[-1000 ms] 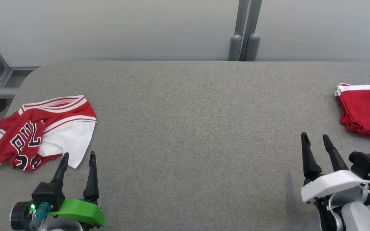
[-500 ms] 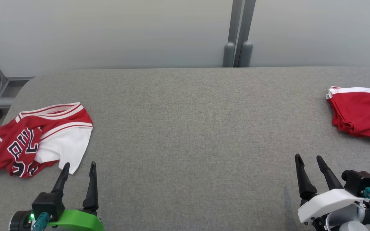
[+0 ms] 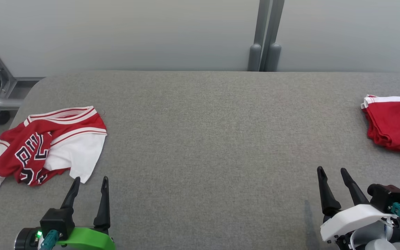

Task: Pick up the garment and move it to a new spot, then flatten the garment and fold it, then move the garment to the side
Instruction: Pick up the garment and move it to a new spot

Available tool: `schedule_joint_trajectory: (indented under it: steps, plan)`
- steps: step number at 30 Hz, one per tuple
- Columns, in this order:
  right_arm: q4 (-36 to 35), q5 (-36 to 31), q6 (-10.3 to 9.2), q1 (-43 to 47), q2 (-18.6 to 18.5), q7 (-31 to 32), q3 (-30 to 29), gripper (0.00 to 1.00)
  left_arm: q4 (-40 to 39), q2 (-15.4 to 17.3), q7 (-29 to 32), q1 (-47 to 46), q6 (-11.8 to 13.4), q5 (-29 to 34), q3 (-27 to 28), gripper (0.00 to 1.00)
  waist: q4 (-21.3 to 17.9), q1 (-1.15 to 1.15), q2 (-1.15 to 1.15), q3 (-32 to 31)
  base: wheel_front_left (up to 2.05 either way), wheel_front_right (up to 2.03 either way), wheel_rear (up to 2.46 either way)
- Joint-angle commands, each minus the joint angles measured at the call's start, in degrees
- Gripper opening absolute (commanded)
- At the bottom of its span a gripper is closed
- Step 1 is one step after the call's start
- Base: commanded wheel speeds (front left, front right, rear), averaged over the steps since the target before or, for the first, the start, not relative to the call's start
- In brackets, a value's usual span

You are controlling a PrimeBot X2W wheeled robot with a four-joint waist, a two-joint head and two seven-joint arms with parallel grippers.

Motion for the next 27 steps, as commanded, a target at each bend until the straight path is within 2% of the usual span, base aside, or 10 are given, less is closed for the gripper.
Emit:
schedule_joint_trajectory:
  steps: [1, 27]
  plan:
    - [-0.2, -0.2, -0.08, 0.6, 0.1, -0.2, 0.0, 1.00, 0.2, 0.0, -0.1, -0.6, 0.0, 0.4, 0.0, 1.00, 1.2, 0.00, 0.00, 0.4, 0.00, 0.00, 0.00]
    - [-0.1, -0.9, -0.08, -1.2, 0.2, 0.7, 4.7, 1.00, -0.1, 0.2, -0.1, 1.3, 0.2, 0.8, 1.1, 1.00, 22.7, 0.00, 0.00, 0.7, 0.00, 0.00, 0.00]
